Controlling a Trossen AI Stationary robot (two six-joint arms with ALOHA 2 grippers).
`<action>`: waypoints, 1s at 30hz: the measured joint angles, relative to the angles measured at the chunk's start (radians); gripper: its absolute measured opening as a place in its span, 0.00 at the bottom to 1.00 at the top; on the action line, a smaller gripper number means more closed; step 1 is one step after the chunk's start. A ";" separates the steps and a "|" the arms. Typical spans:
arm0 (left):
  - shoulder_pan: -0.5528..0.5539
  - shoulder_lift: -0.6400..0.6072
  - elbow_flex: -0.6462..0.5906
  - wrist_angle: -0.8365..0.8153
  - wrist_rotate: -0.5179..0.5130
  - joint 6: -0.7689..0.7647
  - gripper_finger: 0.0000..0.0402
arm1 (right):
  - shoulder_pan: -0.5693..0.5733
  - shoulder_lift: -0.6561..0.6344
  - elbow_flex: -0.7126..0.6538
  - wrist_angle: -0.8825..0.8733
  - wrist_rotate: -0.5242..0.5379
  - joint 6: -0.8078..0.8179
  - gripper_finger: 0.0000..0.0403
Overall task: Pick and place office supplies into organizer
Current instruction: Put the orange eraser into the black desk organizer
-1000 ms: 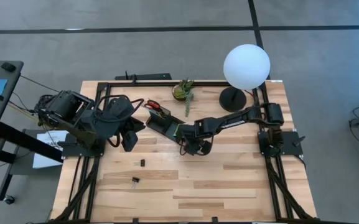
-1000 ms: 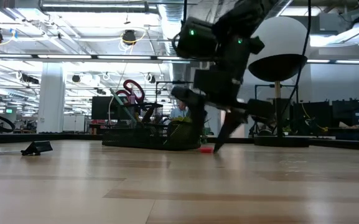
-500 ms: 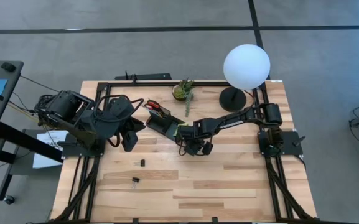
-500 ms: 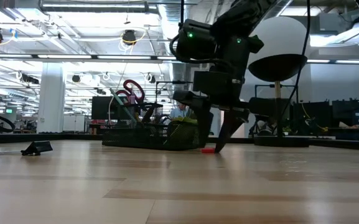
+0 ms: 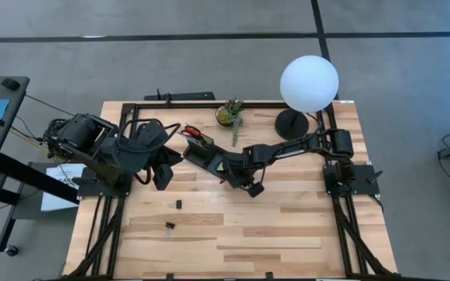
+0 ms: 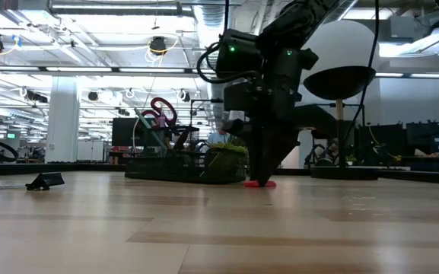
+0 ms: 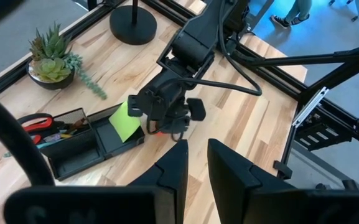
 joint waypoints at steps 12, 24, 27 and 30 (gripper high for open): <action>0.000 0.000 0.000 0.008 0.001 0.000 0.14 | -0.004 -0.038 0.038 0.085 -0.105 0.203 0.07; -0.017 0.097 0.000 0.000 -0.008 -0.036 0.14 | 0.037 -0.040 0.043 0.138 -0.101 0.300 0.02; -0.026 0.179 0.000 -0.020 0.010 0.018 0.14 | 0.037 -0.041 0.043 0.116 -0.094 0.302 0.07; -0.026 0.259 -0.002 -0.010 0.031 0.040 0.14 | 0.041 -0.053 0.052 0.054 -0.094 0.327 0.13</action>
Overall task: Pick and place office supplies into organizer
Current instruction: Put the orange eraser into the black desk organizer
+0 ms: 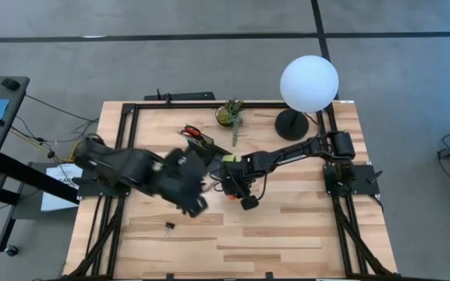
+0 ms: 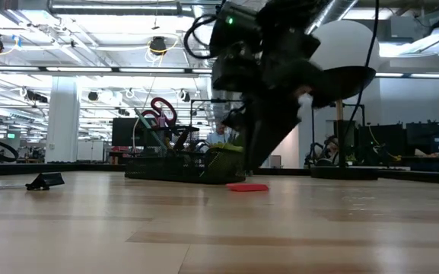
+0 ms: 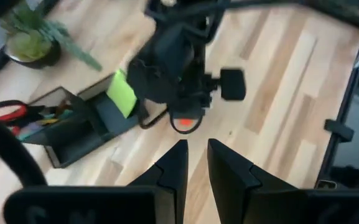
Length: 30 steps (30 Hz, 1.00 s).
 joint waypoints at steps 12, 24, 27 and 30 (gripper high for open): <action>-0.023 -0.026 0.002 -0.073 -0.092 -0.131 0.14 | 0.000 -0.234 0.069 -0.472 -0.001 0.093 0.21; -0.149 -0.045 -0.449 0.174 -0.385 -0.531 0.14 | 0.059 -0.786 0.071 -0.483 0.020 0.410 0.19; -0.124 -0.047 -0.562 0.488 -0.346 -0.445 0.14 | 0.103 -0.890 0.071 -0.391 0.030 0.447 0.19; -0.093 -0.045 -0.664 0.791 -0.287 -0.268 0.14 | 0.146 -0.968 0.071 -0.290 0.031 0.470 0.19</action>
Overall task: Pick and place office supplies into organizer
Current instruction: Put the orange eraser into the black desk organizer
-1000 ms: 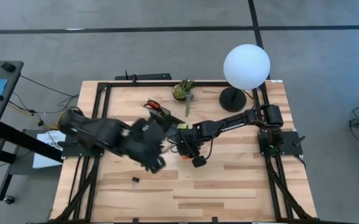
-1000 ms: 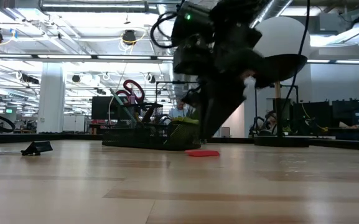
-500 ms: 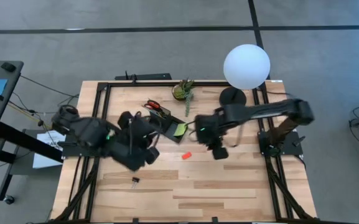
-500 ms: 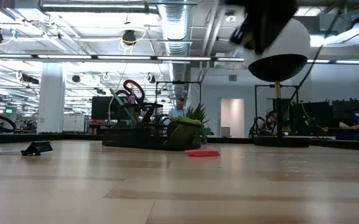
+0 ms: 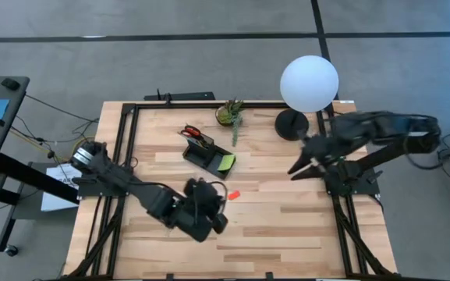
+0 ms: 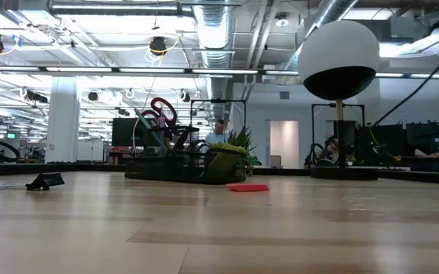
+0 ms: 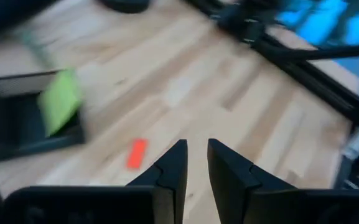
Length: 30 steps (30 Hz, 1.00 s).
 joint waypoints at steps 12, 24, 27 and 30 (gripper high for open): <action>0.194 -0.206 -0.063 -0.066 0.016 0.404 0.14 | 0.154 -0.111 0.000 0.141 0.002 0.002 0.19; 0.248 -0.301 -0.769 1.182 0.273 0.456 0.14 | 0.336 -0.027 0.000 0.123 0.003 -0.001 0.19; 0.248 -0.229 -0.831 1.232 0.319 0.416 0.14 | 0.361 -0.004 0.000 0.127 0.020 -0.040 0.19; 0.255 -0.142 -0.827 1.254 0.314 0.415 0.14 | 0.370 0.013 0.000 0.140 0.053 -0.076 0.19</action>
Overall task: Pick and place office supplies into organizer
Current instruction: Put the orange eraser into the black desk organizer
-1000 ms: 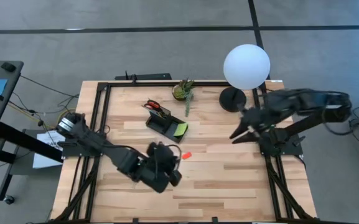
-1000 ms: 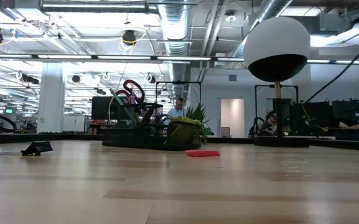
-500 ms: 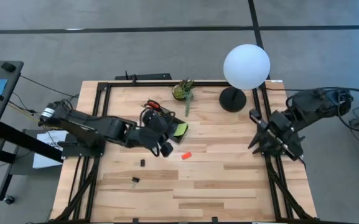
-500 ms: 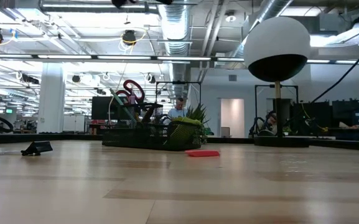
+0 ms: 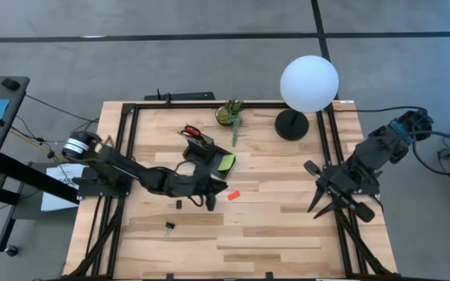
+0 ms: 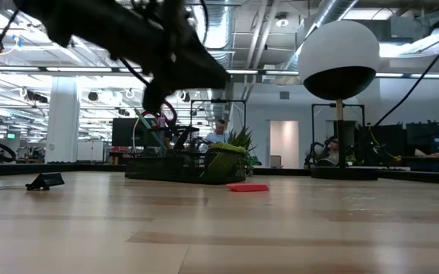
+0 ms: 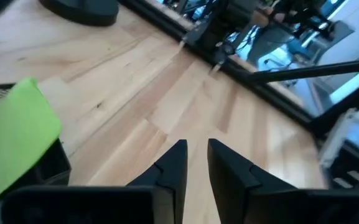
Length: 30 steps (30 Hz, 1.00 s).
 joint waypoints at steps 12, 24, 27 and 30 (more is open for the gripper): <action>0.011 0.275 0.152 -0.007 0.039 0.049 0.33 | -0.062 0.023 0.000 0.125 0.004 -0.003 0.19; -0.009 0.413 0.217 -0.140 -0.040 0.072 0.38 | -0.067 0.022 0.000 0.131 0.001 -0.003 0.19; -0.015 0.451 0.228 -0.114 -0.059 0.008 0.38 | -0.067 0.022 0.000 0.131 0.001 -0.002 0.19; -0.032 0.494 0.246 -0.104 -0.097 -0.023 0.38 | -0.067 0.022 0.000 0.130 0.001 -0.002 0.19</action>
